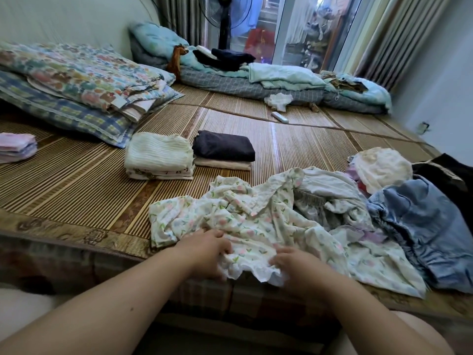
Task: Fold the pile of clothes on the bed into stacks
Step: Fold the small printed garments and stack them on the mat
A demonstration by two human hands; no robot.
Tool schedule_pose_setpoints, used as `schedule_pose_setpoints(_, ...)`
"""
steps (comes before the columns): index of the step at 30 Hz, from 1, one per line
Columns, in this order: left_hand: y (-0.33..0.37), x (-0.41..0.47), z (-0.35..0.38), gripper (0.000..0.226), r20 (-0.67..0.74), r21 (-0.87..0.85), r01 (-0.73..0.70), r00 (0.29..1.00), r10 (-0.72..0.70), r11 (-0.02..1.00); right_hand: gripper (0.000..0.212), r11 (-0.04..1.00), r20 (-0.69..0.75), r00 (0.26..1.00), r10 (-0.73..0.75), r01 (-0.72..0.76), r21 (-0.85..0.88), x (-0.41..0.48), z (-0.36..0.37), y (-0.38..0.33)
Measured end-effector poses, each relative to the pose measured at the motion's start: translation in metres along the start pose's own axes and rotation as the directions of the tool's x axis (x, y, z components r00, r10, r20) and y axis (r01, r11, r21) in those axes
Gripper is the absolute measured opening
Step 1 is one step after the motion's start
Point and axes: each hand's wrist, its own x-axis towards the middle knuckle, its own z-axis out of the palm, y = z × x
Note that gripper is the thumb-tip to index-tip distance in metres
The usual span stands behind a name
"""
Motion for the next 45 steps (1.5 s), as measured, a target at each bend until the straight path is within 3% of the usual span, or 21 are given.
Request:
schedule_pose_setpoints(2, 0.004, 0.002, -0.002, 0.032, -0.044, 0.005, 0.005, 0.999, -0.005, 1.000, 0.028, 0.998, -0.046, 0.998, 0.051, -0.052, -0.032, -0.003, -0.011, 0.002)
schedule_pose_setpoints(4, 0.008, 0.003, -0.003, 0.012, -0.114, -0.085, -0.013, 0.993, 0.003, 0.996, 0.012, 0.986, -0.094, 0.989, 0.113, -0.100, 0.136, -0.007, -0.022, 0.005)
schedule_pose_setpoints(6, 0.010, 0.004, -0.014, 0.016, -0.186, -0.277, -0.018, 0.982, -0.035, 0.961, 0.024, 0.917, -0.193, 0.964, 0.185, -0.099, 0.387, -0.008, -0.036, 0.007)
schedule_pose_setpoints(8, 0.010, 0.005, -0.034, 0.018, -0.269, -0.460, -0.030, 0.957, -0.107, 0.887, 0.029, 0.747, -0.262, 0.933, 0.248, -0.011, 0.665, -0.008, -0.054, 0.004)
schedule_pose_setpoints(10, 0.012, 0.005, -0.059, 0.020, -0.347, -0.598, -0.090, 0.925, -0.155, 0.797, 0.028, 0.513, -0.291, 0.910, 0.295, 0.106, 0.852, -0.008, -0.077, -0.006)
schedule_pose_setpoints(14, 0.023, 0.000, -0.123, 0.035, -0.467, -0.705, -0.256, 0.870, -0.161, 0.662, 0.023, 0.208, -0.380, 0.842, 0.383, 0.322, 0.923, -0.007, -0.133, -0.026)
schedule_pose_setpoints(16, 0.024, -0.006, -0.156, 0.060, -0.475, -0.647, -0.267, 0.874, -0.103, 0.714, 0.021, 0.140, -0.453, 0.784, 0.424, 0.438, 0.888, -0.008, -0.159, -0.032)
schedule_pose_setpoints(18, 0.022, -0.009, -0.181, 0.059, -0.454, -0.505, -0.183, 0.887, -0.080, 0.843, 0.019, 0.146, -0.525, 0.721, 0.453, 0.521, 0.841, -0.010, -0.181, -0.036)
schedule_pose_setpoints(20, 0.017, -0.008, -0.199, 0.039, -0.508, -0.276, -0.084, 0.858, -0.071, 0.958, 0.018, 0.187, -0.576, 0.685, 0.447, 0.558, 0.809, -0.012, -0.198, -0.036)
schedule_pose_setpoints(22, 0.010, -0.007, -0.212, 0.024, -0.572, -0.157, -0.023, 0.817, -0.071, 0.987, 0.019, 0.228, -0.604, 0.658, 0.450, 0.569, 0.790, -0.016, -0.211, -0.035)
schedule_pose_setpoints(25, -0.003, -0.009, -0.223, 0.010, -0.591, -0.220, 0.016, 0.794, -0.146, 0.975, 0.013, 0.309, -0.668, 0.627, 0.402, 0.593, 0.743, -0.024, -0.227, -0.029)
schedule_pose_setpoints(27, -0.012, -0.012, -0.227, 0.017, -0.607, -0.288, 0.000, 0.774, -0.183, 0.958, 0.007, 0.397, -0.708, 0.622, 0.333, 0.589, 0.704, -0.028, -0.234, -0.024)
schedule_pose_setpoints(28, -0.015, -0.013, -0.229, 0.025, -0.616, -0.340, -0.017, 0.759, -0.209, 0.940, 0.014, 0.448, -0.719, 0.625, 0.306, 0.572, 0.687, -0.030, -0.237, -0.021)
schedule_pose_setpoints(30, -0.018, -0.015, -0.234, 0.036, -0.619, -0.470, -0.060, 0.734, -0.280, 0.881, 0.030, 0.617, -0.753, 0.604, 0.260, 0.496, 0.611, -0.032, -0.242, -0.016)
schedule_pose_setpoints(33, -0.019, -0.015, -0.245, 0.038, -0.588, -0.628, -0.133, 0.727, -0.355, 0.767, 0.027, 0.862, -0.839, 0.528, 0.131, 0.357, 0.359, -0.036, -0.250, -0.018)
schedule_pose_setpoints(36, -0.011, -0.017, -0.260, 0.025, -0.620, -0.679, -0.240, 0.694, -0.366, 0.694, 0.027, 0.859, -0.830, 0.526, 0.186, 0.323, 0.397, -0.034, -0.257, -0.019)
schedule_pose_setpoints(40, -0.002, -0.028, -0.279, 0.024, -0.745, -0.520, -0.352, 0.632, -0.212, 0.778, 0.027, 0.765, -0.814, 0.513, 0.272, 0.398, 0.506, -0.030, -0.267, -0.024)
schedule_pose_setpoints(41, -0.002, -0.032, -0.283, 0.028, -0.743, -0.469, -0.357, 0.654, -0.143, 0.808, 0.028, 0.759, -0.826, 0.494, 0.272, 0.417, 0.500, -0.031, -0.269, -0.025)
schedule_pose_setpoints(43, -0.001, -0.047, -0.292, 0.063, -0.669, -0.381, -0.308, 0.743, -0.029, 0.872, 0.028, 0.758, -0.854, 0.448, 0.265, 0.450, 0.472, -0.034, -0.273, -0.026)
schedule_pose_setpoints(45, -0.003, -0.061, -0.299, 0.082, -0.563, -0.345, -0.244, 0.827, 0.008, 0.906, 0.024, 0.768, -0.875, 0.409, 0.259, 0.462, 0.444, -0.038, -0.278, -0.026)
